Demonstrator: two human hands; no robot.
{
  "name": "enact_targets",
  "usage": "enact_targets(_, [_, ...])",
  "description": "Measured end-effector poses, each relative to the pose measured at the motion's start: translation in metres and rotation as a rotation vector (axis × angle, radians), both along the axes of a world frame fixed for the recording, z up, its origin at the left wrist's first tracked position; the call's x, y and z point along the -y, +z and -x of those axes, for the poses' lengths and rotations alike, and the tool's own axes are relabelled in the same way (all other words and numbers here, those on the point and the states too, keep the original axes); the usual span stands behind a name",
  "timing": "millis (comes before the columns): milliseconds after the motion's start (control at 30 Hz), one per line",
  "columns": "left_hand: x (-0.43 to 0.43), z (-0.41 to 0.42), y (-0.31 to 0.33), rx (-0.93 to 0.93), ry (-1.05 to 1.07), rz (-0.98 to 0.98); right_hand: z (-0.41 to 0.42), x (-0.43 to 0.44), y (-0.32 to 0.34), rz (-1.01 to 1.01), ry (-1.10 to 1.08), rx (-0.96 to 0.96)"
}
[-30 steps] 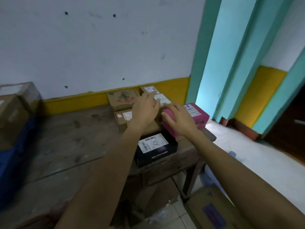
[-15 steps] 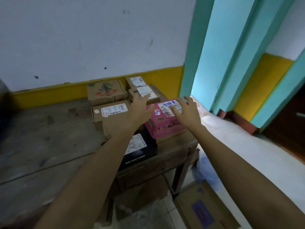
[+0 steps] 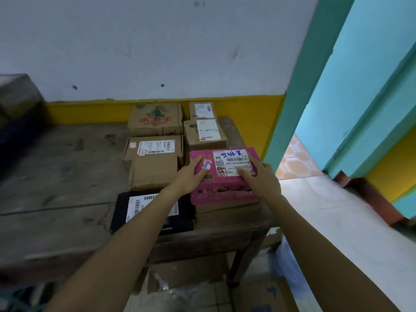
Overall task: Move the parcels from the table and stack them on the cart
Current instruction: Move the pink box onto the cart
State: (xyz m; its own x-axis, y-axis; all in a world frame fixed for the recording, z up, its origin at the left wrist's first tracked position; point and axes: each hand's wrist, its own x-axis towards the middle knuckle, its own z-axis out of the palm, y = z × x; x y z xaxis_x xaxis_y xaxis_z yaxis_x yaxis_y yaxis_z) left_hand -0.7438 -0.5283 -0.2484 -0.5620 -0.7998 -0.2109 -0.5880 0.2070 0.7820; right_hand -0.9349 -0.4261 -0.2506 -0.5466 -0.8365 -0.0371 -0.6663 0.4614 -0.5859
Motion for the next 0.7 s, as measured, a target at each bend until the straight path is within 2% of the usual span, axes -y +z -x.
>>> enact_targets(167, [-0.004,0.004,-0.004,-0.175,0.107,-0.065,0.012,0.002,0.004,0.043,0.046,0.022])
enact_targets(400, [-0.005,0.002,0.003,-0.367,0.192,-0.049,0.006,0.009,0.022,0.129,0.068,-0.032])
enact_targets(700, [0.006,-0.082,0.026,-0.477,0.390,0.059,-0.077,0.040,0.051,0.250,0.202,-0.072])
